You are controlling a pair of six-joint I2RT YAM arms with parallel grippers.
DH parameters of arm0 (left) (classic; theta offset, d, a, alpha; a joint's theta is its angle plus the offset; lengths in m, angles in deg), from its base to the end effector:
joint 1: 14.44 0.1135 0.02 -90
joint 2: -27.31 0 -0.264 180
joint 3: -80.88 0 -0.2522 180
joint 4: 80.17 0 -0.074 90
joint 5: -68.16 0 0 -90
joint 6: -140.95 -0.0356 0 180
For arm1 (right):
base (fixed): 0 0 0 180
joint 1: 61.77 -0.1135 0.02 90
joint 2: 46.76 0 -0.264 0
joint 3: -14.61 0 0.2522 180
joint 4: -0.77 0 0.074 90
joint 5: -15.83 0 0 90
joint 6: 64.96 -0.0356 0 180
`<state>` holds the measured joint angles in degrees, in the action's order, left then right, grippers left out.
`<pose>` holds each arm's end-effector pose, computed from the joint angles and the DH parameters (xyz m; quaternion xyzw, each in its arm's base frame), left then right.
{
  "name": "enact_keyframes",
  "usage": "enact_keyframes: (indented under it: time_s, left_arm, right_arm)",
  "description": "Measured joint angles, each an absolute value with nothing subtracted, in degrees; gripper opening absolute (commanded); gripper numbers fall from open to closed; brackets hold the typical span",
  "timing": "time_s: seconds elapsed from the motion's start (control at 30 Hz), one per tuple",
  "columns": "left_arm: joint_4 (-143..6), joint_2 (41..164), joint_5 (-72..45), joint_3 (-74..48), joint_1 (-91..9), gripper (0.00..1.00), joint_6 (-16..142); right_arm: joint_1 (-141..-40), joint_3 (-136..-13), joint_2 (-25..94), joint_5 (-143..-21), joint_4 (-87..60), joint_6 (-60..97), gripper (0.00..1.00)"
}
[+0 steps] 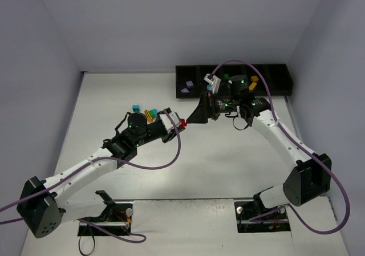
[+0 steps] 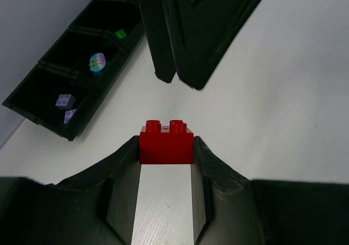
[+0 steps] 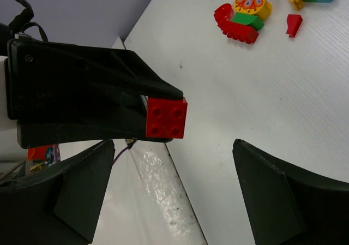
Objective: Sort the legos into containers by color
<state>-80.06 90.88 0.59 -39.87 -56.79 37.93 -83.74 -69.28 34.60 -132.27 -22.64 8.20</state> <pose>0.1834 -0.1856 0.3227 0.4515 0.5761 -0.3068 0.6084 0.2845 0.1474 0.3526 -0.3074 0.7069 0.5419 0.3349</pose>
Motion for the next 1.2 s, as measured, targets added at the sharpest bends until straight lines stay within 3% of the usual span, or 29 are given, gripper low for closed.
enact_keyframes:
  time_s: [0.37, 0.87, 0.97, 1.03, 1.1, 1.13, 1.17, 1.2]
  left_arm:
    - [-81.4, 92.6, 3.6, -38.3, -56.8, 0.00, 41.1]
    - [-82.2, 93.3, 4.8, -38.2, -56.7, 0.00, 42.7]
    - [-82.6, 93.3, 5.1, -38.2, -56.7, 0.00, 42.7]
    - [-82.5, 93.4, 5.0, -38.2, -56.7, 0.00, 42.7]
    - [-82.5, 93.6, 4.9, -38.2, -56.7, 0.00, 42.6]
    - [-82.6, 93.6, 4.7, -38.2, -56.7, 0.05, 42.5]
    - [-82.7, 93.7, 4.5, -38.2, -56.7, 0.22, 42.5]
    - [-82.7, 93.8, 4.3, -38.2, -56.7, 0.29, 42.5]
  right_arm:
    - [-88.0, -69.2, 34.7, -131.7, -22.6, 8.5, 0.76]
    - [-88.5, -69.2, 36.4, -130.5, -21.9, 7.8, 0.50]
    - [-88.8, -69.2, 37.1, -130.3, -21.7, 7.3, 0.44]
    - [-88.9, -69.2, 37.2, -130.7, -21.5, 6.8, 0.35]
    - [-89.0, -69.2, 37.2, -130.2, -21.2, 6.4, 0.20]
    - [-89.0, -69.2, 37.3, -130.2, -21.2, 5.7, 0.14]
    - [-89.0, -69.2, 37.3, -130.2, -21.2, 5.6, 0.07]
    - [-89.0, -69.2, 37.3, -129.8, -21.2, 5.6, 0.05]
